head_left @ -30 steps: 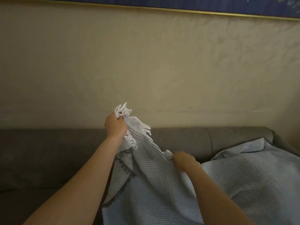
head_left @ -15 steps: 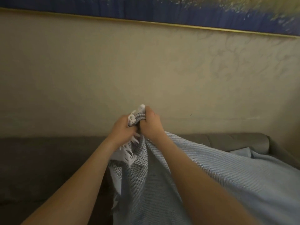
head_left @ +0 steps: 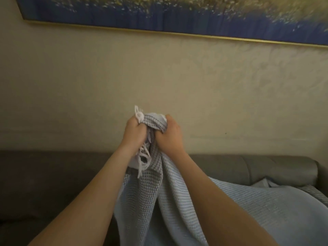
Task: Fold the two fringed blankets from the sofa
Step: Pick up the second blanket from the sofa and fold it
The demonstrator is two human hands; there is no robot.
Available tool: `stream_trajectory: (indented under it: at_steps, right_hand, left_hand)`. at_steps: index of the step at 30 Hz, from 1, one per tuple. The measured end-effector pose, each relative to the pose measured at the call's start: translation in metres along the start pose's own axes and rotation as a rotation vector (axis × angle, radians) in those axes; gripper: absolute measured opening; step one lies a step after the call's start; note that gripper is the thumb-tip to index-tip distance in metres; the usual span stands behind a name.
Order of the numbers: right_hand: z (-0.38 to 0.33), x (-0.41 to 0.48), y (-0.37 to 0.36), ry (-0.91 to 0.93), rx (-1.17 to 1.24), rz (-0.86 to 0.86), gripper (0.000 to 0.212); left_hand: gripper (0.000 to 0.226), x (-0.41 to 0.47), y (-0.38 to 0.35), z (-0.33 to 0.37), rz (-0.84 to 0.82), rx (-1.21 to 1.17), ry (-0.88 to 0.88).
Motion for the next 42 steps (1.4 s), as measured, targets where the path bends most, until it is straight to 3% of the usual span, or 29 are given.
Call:
stream_trajectory:
  at_steps: [3,6,8,10,11,13,17,20,26,28,31,34,40,42]
  right_hand:
    - [0.024,-0.020,0.004,-0.076,0.045,-0.006,0.012]
    - [0.044,-0.041,0.011,-0.106,0.067,-0.010,0.019]
    - [0.061,-0.054,0.015,-0.143,0.086,0.009,0.021]
    - [0.080,-0.066,0.017,-0.202,0.099,-0.004,0.019]
    - [0.090,-0.071,0.018,-0.218,0.102,-0.049,0.020]
    - [0.106,-0.085,0.013,-0.210,0.097,-0.189,0.026]
    - [0.128,-0.105,0.007,-0.248,0.007,-0.422,0.038]
    - [0.143,-0.118,0.008,-0.237,-0.189,-0.667,0.040]
    - [0.180,-0.173,0.042,-0.522,-0.568,-1.117,0.090]
    - [0.191,-0.190,0.050,-0.590,-0.620,-1.212,0.075]
    - [0.201,-0.195,0.057,-0.588,-0.679,-1.171,0.045]
    - [0.196,-0.181,0.061,-0.515,-0.732,-0.989,0.039]
    - [0.153,-0.126,0.038,-0.348,-0.424,-0.574,0.027]
    - [0.126,-0.107,0.023,-0.234,-0.290,-0.490,0.017]
  left_hand:
    - [0.028,-0.012,-0.018,-0.015,-0.155,0.084,0.066]
    - [0.060,-0.022,-0.037,-0.033,-0.389,0.303,0.070]
    - [0.059,-0.028,-0.045,-0.043,-0.459,0.370,0.047]
    - [0.029,-0.023,-0.048,-0.053,-0.409,0.316,0.054]
    - [0.025,-0.021,-0.048,-0.055,-0.360,0.278,0.061]
    - [0.037,-0.017,-0.047,-0.056,-0.269,0.277,0.039]
    - [0.022,-0.018,-0.062,-0.050,-0.256,0.327,-0.086]
    - [0.018,-0.021,-0.064,-0.048,-0.136,0.247,-0.102]
    - [0.033,-0.016,-0.048,-0.046,0.184,0.076,-0.020]
    - [0.042,-0.014,-0.040,-0.049,0.315,0.040,0.038]
    - [0.034,-0.014,-0.034,-0.059,0.417,0.080,0.086]
    - [0.021,-0.015,-0.039,-0.077,0.343,0.127,0.101]
    - [0.020,-0.036,-0.064,-0.109,-0.105,0.081,0.199]
    - [0.042,-0.047,-0.071,-0.115,-0.264,0.120,0.166]
Point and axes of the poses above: each hand's wrist, its own x-axis towards the middle knuckle, its own y-axis out of the back of the hand, z = x × y, the point moved 5 cm from there along x, towards the middle knuckle, and after that the axes turned 11 degrees about y, right-handed, at the moved point
